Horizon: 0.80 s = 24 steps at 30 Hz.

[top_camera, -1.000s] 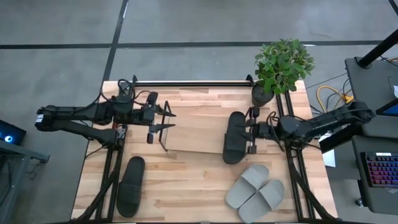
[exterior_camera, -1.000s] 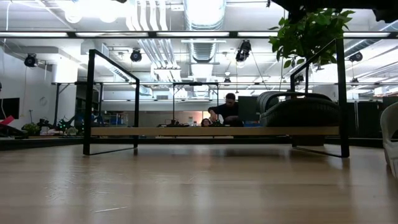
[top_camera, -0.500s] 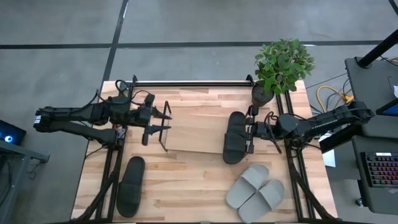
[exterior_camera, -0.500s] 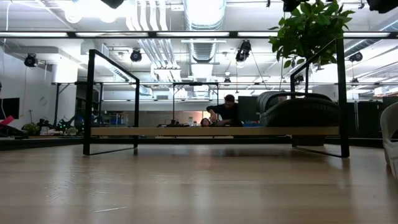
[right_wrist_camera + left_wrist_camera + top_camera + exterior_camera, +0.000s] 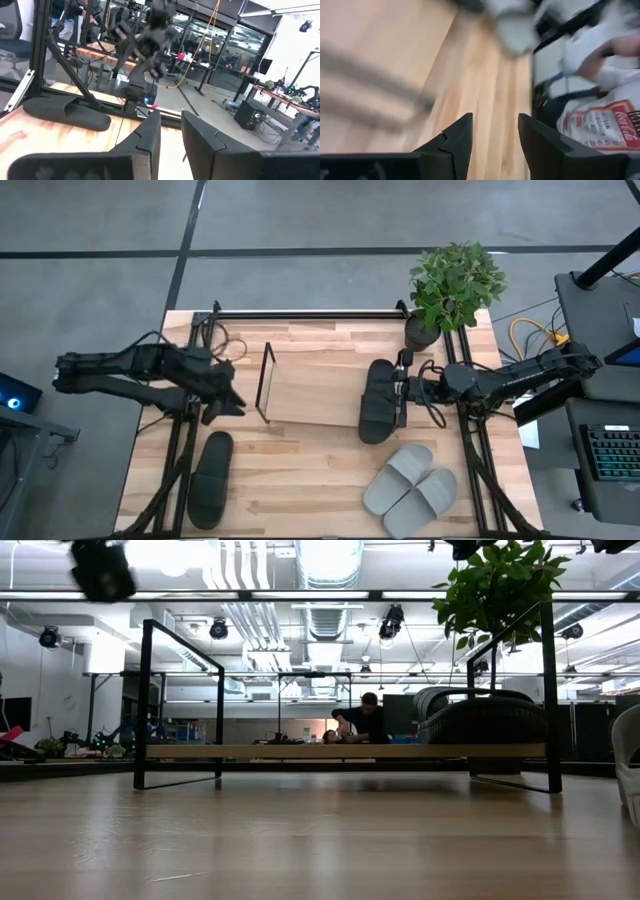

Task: Pick and place slides into the shelf
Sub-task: Put the black slides on the shelf

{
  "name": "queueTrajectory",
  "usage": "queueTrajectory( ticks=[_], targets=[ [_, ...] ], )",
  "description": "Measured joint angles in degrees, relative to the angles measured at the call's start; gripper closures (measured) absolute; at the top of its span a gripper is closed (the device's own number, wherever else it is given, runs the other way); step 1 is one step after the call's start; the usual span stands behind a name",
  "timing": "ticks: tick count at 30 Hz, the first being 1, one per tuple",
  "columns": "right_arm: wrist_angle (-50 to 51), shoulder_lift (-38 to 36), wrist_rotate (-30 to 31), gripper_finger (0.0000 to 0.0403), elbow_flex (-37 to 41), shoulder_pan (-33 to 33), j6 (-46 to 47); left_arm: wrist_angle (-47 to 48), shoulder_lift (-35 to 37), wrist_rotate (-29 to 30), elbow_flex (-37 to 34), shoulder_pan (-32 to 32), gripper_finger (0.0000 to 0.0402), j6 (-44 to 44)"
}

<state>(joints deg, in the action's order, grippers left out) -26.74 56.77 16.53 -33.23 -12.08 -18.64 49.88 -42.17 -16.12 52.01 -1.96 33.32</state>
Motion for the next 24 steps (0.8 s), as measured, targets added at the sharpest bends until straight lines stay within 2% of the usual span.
queueTrajectory(
  ticks=[6,10,13,17,20,24],
  targets=[
    [0.0,0.0,0.0,0.0335,0.0,0.0,-3.2,13.2,-4.7,-2.9,-0.1,-3.5,0.0260,9.0],
    [0.8,0.0,0.0,0.0335,0.1,0.0,-3.5,14.6,-8.1,-10.8,-1.1,-6.9,0.0260,13.1],
    [2.0,0.0,0.0,0.0335,0.1,0.0,-3.5,14.6,-10.6,-13.4,-1.4,-10.2,0.0260,14.4],
    [3.1,0.0,0.0,0.0335,0.1,0.0,-4.2,13.2,-14.4,-11.7,-0.7,-15.3,0.0272,15.0],
    [3.6,0.0,0.0,0.0335,0.1,0.0,-4.3,13.5,-17.4,-7.2,0.9,-19.7,0.0293,20.7],
    [3.9,0.0,0.0,0.0335,0.1,0.0,-4.4,13.3,-22.9,-4.3,4.9,-27.0,0.0324,26.3]
  ],
)
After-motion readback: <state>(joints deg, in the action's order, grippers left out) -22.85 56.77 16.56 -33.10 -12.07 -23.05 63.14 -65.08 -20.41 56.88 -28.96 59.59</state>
